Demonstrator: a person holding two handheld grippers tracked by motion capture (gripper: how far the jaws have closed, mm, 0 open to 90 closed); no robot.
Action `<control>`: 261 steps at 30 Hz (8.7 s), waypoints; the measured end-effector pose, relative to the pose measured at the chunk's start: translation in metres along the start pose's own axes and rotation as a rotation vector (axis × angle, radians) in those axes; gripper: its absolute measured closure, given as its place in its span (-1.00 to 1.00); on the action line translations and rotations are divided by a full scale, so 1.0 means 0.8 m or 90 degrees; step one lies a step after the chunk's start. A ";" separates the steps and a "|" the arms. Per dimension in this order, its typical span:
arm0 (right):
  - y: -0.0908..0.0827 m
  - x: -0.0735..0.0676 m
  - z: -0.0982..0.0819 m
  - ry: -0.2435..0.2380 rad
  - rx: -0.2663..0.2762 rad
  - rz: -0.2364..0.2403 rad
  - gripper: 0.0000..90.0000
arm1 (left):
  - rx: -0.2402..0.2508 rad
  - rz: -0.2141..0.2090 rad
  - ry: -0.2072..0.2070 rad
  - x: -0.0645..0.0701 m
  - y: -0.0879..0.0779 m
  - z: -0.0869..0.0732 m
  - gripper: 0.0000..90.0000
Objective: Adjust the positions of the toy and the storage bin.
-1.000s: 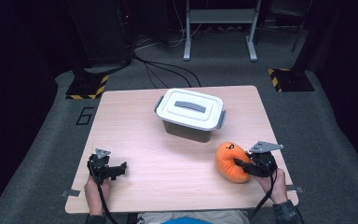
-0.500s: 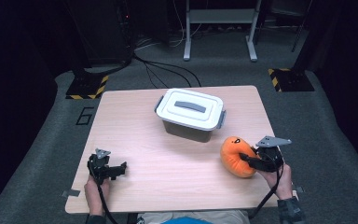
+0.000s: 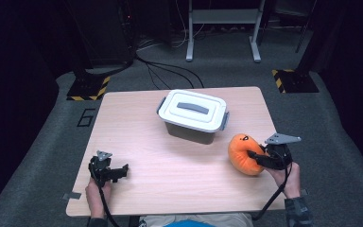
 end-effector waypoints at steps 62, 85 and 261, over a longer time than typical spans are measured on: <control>0.027 0.108 0.042 0.063 -0.038 -0.083 0.27 | 0.000 0.000 0.000 0.000 0.000 0.000 -1.00; 0.041 0.123 0.030 0.107 -0.061 -0.096 -0.75 | 0.001 -0.001 -0.001 0.000 0.000 0.000 -1.00; 0.084 -0.038 -0.096 -0.011 -0.058 -0.011 -0.82 | 0.045 -0.179 0.352 0.262 -0.023 0.299 -0.85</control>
Point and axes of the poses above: each handheld gripper's, and its own axes: y roughly forward along the jaws, z roughly out of its top, x roughly to its right, the point moved 8 cm from there along y, roughly forward along the jaws, and after that the axes turned 11 degrees about -x, right-handed, at the moved point
